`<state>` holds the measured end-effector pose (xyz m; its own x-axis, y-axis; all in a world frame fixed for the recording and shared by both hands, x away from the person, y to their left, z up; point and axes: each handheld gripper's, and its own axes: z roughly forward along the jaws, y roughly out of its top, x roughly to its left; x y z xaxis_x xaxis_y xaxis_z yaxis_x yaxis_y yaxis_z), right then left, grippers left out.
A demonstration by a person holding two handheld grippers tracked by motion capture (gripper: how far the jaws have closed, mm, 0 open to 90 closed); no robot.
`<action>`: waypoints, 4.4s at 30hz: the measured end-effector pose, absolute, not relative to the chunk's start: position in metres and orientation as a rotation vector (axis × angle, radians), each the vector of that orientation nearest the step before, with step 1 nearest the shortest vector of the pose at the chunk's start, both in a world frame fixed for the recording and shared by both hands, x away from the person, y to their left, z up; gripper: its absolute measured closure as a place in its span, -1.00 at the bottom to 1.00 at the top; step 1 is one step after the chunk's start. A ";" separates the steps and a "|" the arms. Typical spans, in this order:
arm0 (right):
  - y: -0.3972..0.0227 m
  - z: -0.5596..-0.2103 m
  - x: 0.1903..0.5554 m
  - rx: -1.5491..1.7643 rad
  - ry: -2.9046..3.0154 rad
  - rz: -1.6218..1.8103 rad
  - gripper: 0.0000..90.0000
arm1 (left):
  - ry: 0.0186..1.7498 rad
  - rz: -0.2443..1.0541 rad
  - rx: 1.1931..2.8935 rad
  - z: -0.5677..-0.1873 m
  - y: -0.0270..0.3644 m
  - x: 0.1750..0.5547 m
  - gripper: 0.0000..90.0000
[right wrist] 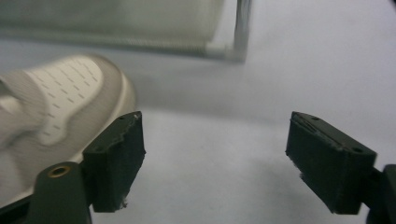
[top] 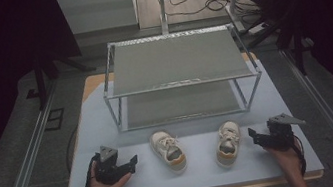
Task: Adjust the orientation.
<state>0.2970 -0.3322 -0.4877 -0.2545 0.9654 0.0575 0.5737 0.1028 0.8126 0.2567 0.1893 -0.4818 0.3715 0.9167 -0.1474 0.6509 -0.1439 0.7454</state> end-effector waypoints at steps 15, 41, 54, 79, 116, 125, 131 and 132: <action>-0.303 -0.442 0.269 1.288 1.984 1.256 0.10 | 1.335 0.404 1.845 -0.472 0.186 0.247 -0.42; -0.189 -0.438 0.237 0.951 2.275 1.435 0.99 | 1.315 0.437 1.854 -0.468 0.179 0.241 -0.36; -0.159 -0.455 0.238 0.929 2.369 1.388 0.99 | 1.320 0.431 1.862 -0.469 0.180 0.241 -0.36; -0.135 -0.475 0.243 0.949 2.427 1.214 0.99 | 1.314 0.425 1.863 -0.467 0.180 0.239 -0.37; -0.093 -0.472 0.231 0.813 2.444 1.355 0.98 | 1.322 0.419 1.838 -0.463 0.188 0.236 -0.37; -0.132 -0.473 0.224 0.922 2.374 1.324 0.98 | 1.325 0.421 1.831 -0.462 0.193 0.242 -0.37; -0.161 -0.479 0.217 0.996 2.321 1.244 0.98 | 1.326 0.420 1.834 -0.462 0.194 0.244 -0.37; -0.166 -0.480 0.217 1.016 2.315 1.235 0.98 | 1.323 0.418 1.835 -0.462 0.194 0.245 -0.37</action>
